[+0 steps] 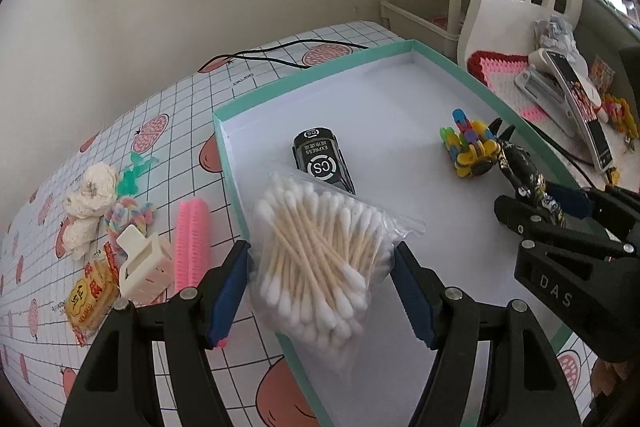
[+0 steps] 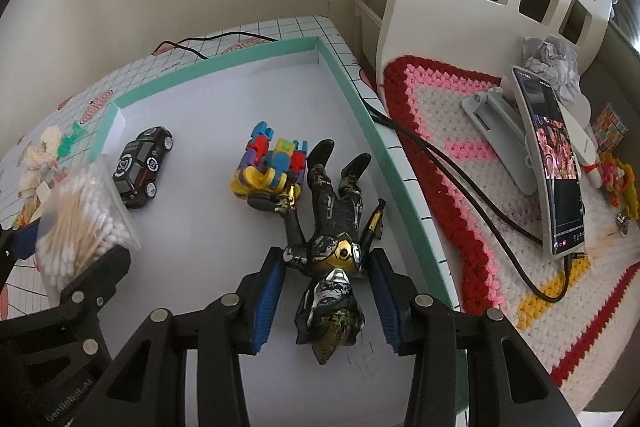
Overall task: Organize objects
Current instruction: 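Lower the figure into the tray with right tool while left tool lowers the swab bag there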
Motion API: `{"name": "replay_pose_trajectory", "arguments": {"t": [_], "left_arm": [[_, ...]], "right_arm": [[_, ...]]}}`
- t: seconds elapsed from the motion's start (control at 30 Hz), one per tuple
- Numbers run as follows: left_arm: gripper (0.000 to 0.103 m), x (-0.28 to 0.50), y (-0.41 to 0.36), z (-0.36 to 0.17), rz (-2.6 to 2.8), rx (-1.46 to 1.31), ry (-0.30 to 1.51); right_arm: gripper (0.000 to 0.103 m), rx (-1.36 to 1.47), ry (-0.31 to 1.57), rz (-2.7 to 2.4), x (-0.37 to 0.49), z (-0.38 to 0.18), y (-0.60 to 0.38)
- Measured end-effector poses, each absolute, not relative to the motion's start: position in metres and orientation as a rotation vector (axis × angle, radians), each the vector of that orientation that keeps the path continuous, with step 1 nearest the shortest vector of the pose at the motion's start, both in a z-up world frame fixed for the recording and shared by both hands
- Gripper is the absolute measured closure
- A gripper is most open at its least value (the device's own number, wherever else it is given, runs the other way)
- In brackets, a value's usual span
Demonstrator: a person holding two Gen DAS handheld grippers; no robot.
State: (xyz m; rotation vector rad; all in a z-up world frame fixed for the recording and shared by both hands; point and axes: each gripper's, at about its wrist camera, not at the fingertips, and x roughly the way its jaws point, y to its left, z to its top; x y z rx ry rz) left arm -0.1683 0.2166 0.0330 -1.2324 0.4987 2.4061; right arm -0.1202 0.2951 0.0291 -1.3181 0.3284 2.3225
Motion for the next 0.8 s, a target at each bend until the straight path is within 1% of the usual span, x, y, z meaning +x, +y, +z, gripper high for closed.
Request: {"name": "replay_pose_trajectory", "arguments": {"t": [0.27, 0.4, 0.43, 0.53, 0.8], "left_arm": [[0.031, -0.171, 0.212, 0.034, 2.385, -1.237, 0.468], [0.031, -0.175, 0.207, 0.036, 2.365, -1.258, 0.412], [0.031, -0.175, 0.206, 0.036, 2.362, -1.263, 0.401], [0.031, -0.177, 0.203, 0.039, 2.351, -1.283, 0.369], [0.031, -0.175, 0.197, 0.058, 2.352, -1.238, 0.323]], "right_arm": [[0.056, -1.314, 0.318, 2.322, -0.121, 0.030, 0.296], [0.056, -1.297, 0.301, 2.331, -0.121, 0.034, 0.295], [0.055, -1.290, 0.299, 2.335, -0.121, 0.035, 0.295], [0.046, -1.277, 0.304, 2.349, -0.122, 0.038, 0.293], [0.046, -1.223, 0.288, 2.361, -0.121, 0.049, 0.288]]}}
